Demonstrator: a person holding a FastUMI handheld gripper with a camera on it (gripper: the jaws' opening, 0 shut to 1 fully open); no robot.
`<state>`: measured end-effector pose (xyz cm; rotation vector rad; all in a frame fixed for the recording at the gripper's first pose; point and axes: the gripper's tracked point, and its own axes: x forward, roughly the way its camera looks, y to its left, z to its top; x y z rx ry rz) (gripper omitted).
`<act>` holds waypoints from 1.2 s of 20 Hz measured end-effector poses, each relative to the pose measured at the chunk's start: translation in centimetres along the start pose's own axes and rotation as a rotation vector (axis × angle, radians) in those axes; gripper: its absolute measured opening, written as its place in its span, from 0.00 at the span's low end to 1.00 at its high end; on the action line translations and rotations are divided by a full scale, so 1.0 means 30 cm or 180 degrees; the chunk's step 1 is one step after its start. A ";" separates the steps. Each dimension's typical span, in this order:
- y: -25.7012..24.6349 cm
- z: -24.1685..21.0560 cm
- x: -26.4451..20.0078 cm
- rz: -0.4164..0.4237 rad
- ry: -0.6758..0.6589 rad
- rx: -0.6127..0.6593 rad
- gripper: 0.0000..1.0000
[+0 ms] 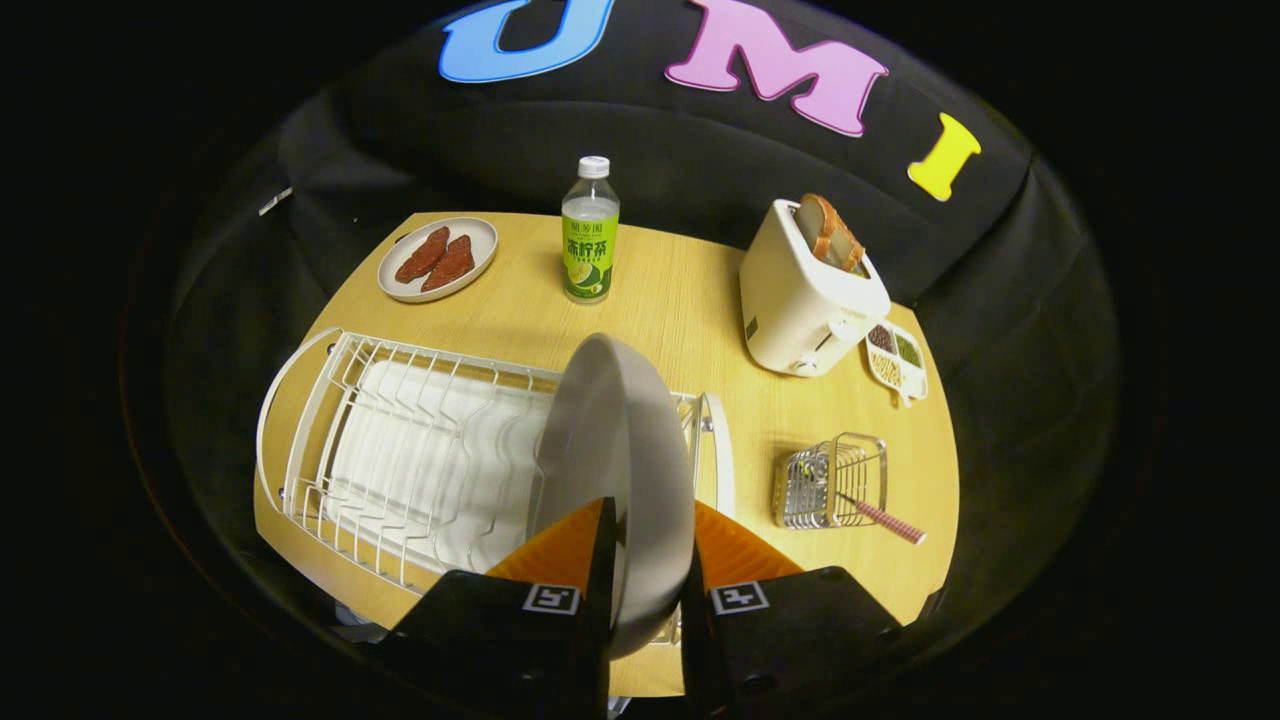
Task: Take the plate from the dish rack, then take the spoon from the basket and place it into the plate.
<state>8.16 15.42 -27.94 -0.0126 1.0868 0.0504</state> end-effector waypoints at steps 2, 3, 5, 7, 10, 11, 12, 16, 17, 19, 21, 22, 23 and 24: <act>-0.006 0.041 -0.013 -0.0108 -0.0124 -0.0161 0.31; 0.000 0.044 -0.015 -0.0152 -0.0132 -0.0222 0.30; 0.006 0.057 -0.023 -0.0201 -0.0149 -0.0315 0.30; -0.009 0.101 -0.048 -0.0376 -0.0292 -0.0435 0.30; -0.006 0.160 -0.089 -0.0491 -0.0480 -0.0737 0.29; 0.003 0.160 -0.096 -0.0420 -0.0494 -0.0689 0.29; 0.000 0.154 -0.109 -0.0346 -0.0487 -0.0588 0.29; -0.067 0.155 -0.177 0.0066 -0.0608 -0.0079 0.29; -0.078 0.146 -0.201 0.0245 -0.0628 0.0083 0.29; -0.111 0.112 -0.252 0.0614 -0.0617 0.0453 0.29; -0.164 0.070 -0.305 0.0938 -0.0609 0.0829 0.29; -0.195 0.034 -0.325 0.1049 -0.0573 0.0991 0.29; -0.229 -0.006 -0.342 0.1139 -0.0530 0.1125 0.29; -0.262 -0.050 -0.355 0.1212 -0.0487 0.1240 0.29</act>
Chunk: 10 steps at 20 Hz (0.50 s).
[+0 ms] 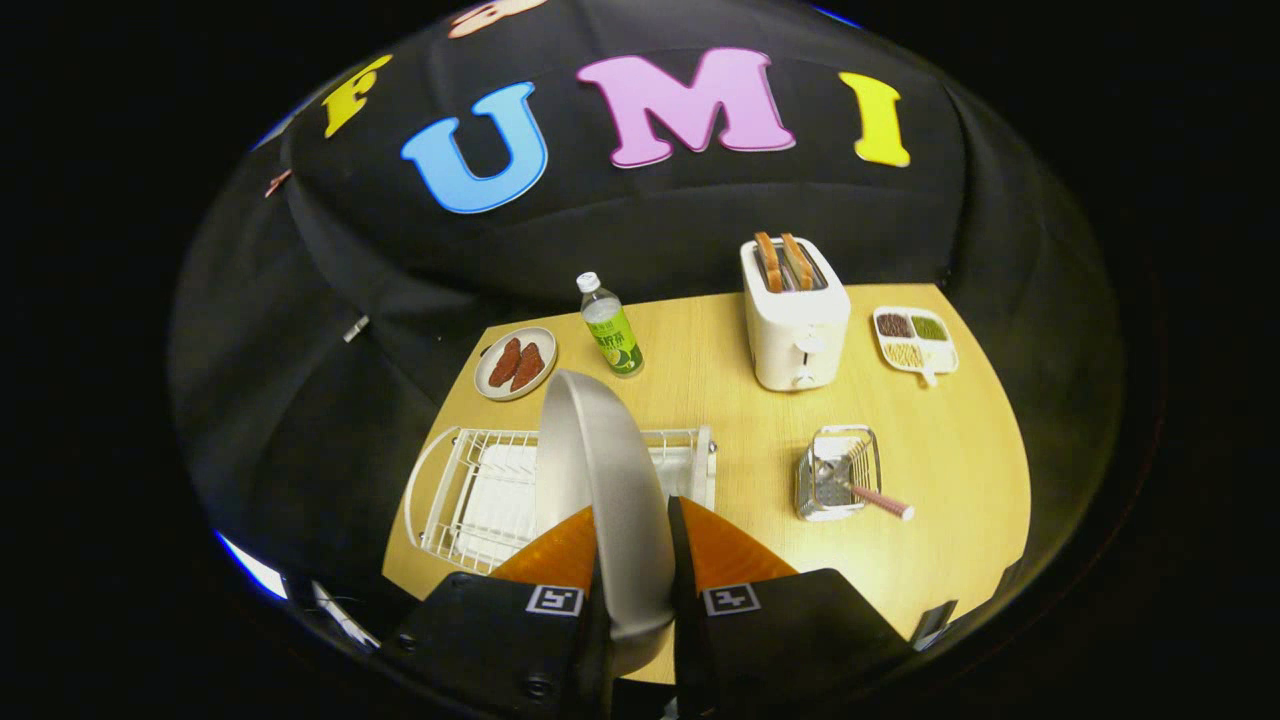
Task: Take the plate from the dish rack, then take the spoon from the basket and place it into the plate.
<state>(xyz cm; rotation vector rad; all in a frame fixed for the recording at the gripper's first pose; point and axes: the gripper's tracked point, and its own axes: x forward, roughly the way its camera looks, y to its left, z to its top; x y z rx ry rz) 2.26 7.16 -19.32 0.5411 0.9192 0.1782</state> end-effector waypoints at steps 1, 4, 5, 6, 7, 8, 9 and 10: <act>-0.034 -0.027 -0.035 0.0054 0.0023 0.0112 0.29; -0.143 -0.122 -0.132 0.0212 0.0092 0.0423 0.28; -0.184 -0.159 -0.166 0.0243 0.0133 0.0499 0.28; -0.223 -0.202 -0.194 0.0266 0.0176 0.0575 0.28; -0.262 -0.250 -0.224 0.0275 0.0215 0.0648 0.28; -0.307 -0.296 -0.250 0.0273 0.0250 0.0712 0.29; -0.355 -0.343 -0.260 0.0260 0.0277 0.0753 0.29; -0.405 -0.393 -0.267 0.0231 0.0318 0.0780 0.28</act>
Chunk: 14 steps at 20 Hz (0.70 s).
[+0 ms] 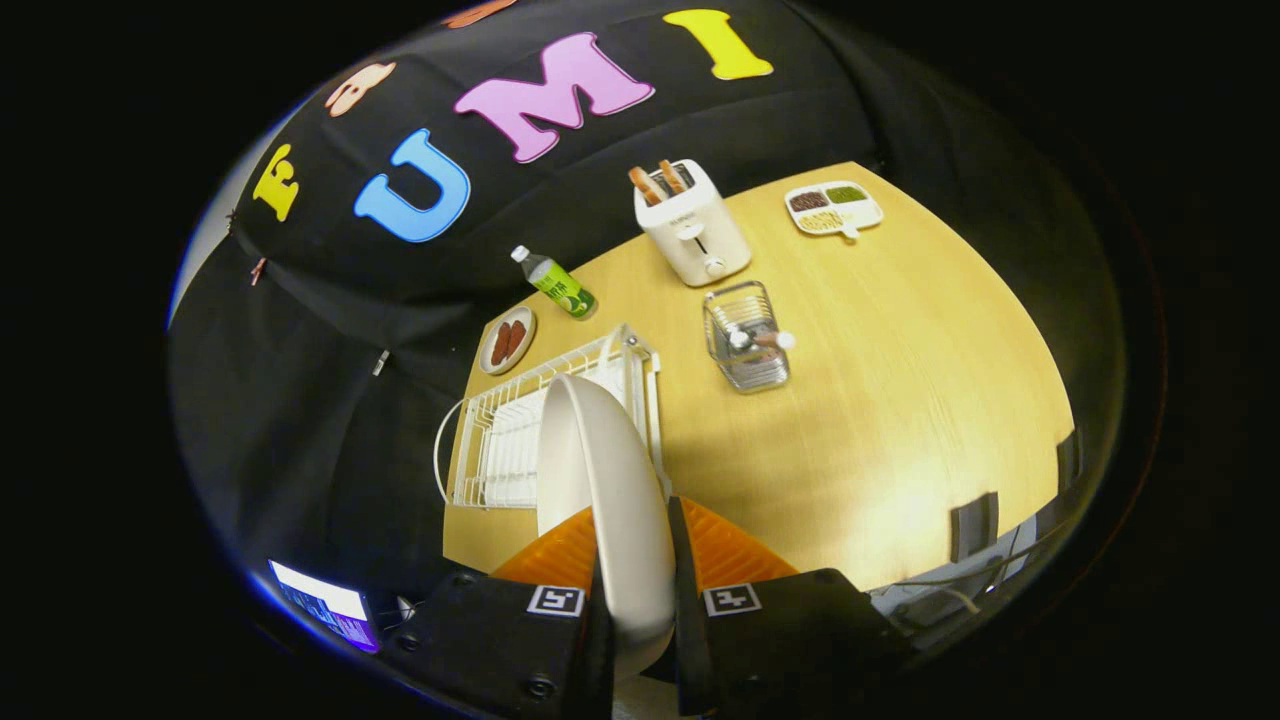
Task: Take the plate from the dish rack, then take the spoon from the basket and place it into the plate.
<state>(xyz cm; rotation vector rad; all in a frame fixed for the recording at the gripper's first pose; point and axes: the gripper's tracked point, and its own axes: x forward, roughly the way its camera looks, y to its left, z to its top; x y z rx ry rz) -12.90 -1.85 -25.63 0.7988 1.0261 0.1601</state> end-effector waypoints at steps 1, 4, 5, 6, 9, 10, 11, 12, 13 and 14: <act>-0.057 -0.032 0.009 -0.0017 0.0030 0.0013 0.28; -0.197 -0.143 0.067 0.0006 0.0157 0.0149 0.28; -0.235 -0.179 0.097 0.0040 0.0214 0.0227 0.29; -0.268 -0.213 0.129 0.0068 0.0257 0.0287 0.29; -0.353 -0.302 0.202 0.0093 0.0380 0.0464 0.28; -0.372 -0.313 0.232 0.0094 0.0386 0.0577 0.29; -0.384 -0.319 0.259 0.0101 0.0369 0.0682 0.29; -0.390 -0.312 0.286 0.0113 0.0345 0.0740 0.28; -0.393 -0.315 0.303 0.0113 0.0339 0.0753 0.28; -0.384 -0.296 0.311 0.0156 0.0332 0.0792 0.29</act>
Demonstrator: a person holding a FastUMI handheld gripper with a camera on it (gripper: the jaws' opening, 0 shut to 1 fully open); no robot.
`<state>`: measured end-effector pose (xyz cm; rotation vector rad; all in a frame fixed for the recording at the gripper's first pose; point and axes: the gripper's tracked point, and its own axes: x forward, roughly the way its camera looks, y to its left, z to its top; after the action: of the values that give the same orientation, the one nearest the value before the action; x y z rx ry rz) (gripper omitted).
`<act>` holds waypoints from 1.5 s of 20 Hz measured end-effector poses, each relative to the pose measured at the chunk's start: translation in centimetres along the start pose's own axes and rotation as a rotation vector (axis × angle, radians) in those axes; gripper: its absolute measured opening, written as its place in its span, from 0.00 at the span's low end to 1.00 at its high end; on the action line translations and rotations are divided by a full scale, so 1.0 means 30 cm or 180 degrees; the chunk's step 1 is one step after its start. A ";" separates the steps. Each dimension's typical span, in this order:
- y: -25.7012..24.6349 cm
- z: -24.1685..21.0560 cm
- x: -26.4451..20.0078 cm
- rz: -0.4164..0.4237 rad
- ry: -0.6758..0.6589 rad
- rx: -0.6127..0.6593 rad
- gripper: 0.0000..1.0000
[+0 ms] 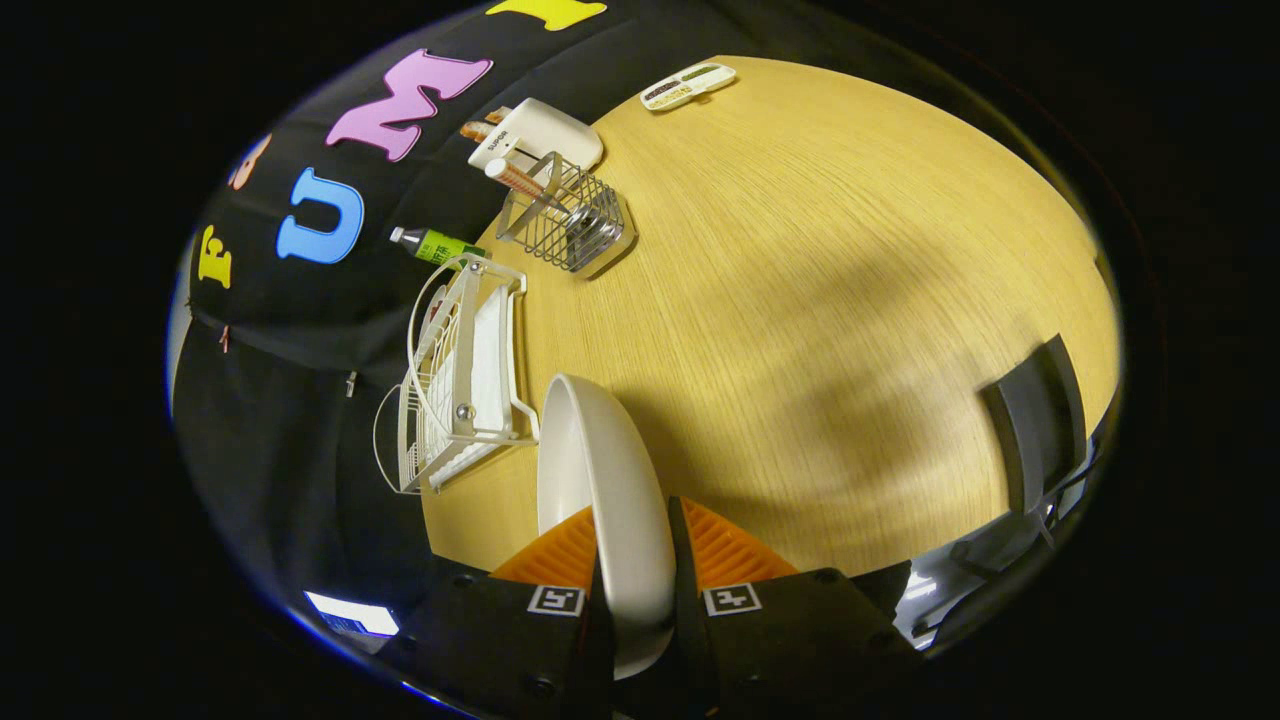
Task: Take the plate from the dish rack, then take the spoon from the basket and place it into the plate.
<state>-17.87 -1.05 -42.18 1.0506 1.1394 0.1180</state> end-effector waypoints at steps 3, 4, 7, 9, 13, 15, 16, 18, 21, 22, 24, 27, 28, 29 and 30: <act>0.014 0.043 0.050 0.0021 -0.0065 0.0026 0.29; 0.015 0.054 0.061 0.0019 -0.0080 0.0050 0.29; -0.050 0.059 0.094 -0.0268 -0.0084 -0.0023 0.38; -0.052 0.061 0.095 -0.0309 -0.0125 -0.0060 0.51; -0.055 0.078 0.083 -0.0412 -0.0197 -0.0141 0.63; -0.075 0.098 0.067 -0.0570 -0.0223 -0.0220 0.78; -0.079 0.111 0.052 -0.0629 -0.0252 -0.0283 0.80; -0.070 0.152 0.014 -0.0703 -0.0359 -0.0410 0.81; -0.023 0.258 -0.057 -0.0759 -0.0617 -0.0631 0.90; 0.007 0.303 -0.083 -0.0756 -0.0719 -0.0720 0.90; 0.080 0.391 -0.131 -0.0755 -0.0928 -0.0921 0.90; 0.205 0.504 -0.168 -0.0703 -0.1136 -0.1227 0.97; 0.240 0.531 -0.162 -0.0677 -0.1164 -0.1301 0.97; 0.264 0.549 -0.147 -0.0654 -0.1156 -0.1354 0.97; 0.279 0.559 -0.126 -0.0639 -0.1124 -0.1390 0.97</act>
<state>-3.06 -9.04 -33.11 0.5383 0.8400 0.0177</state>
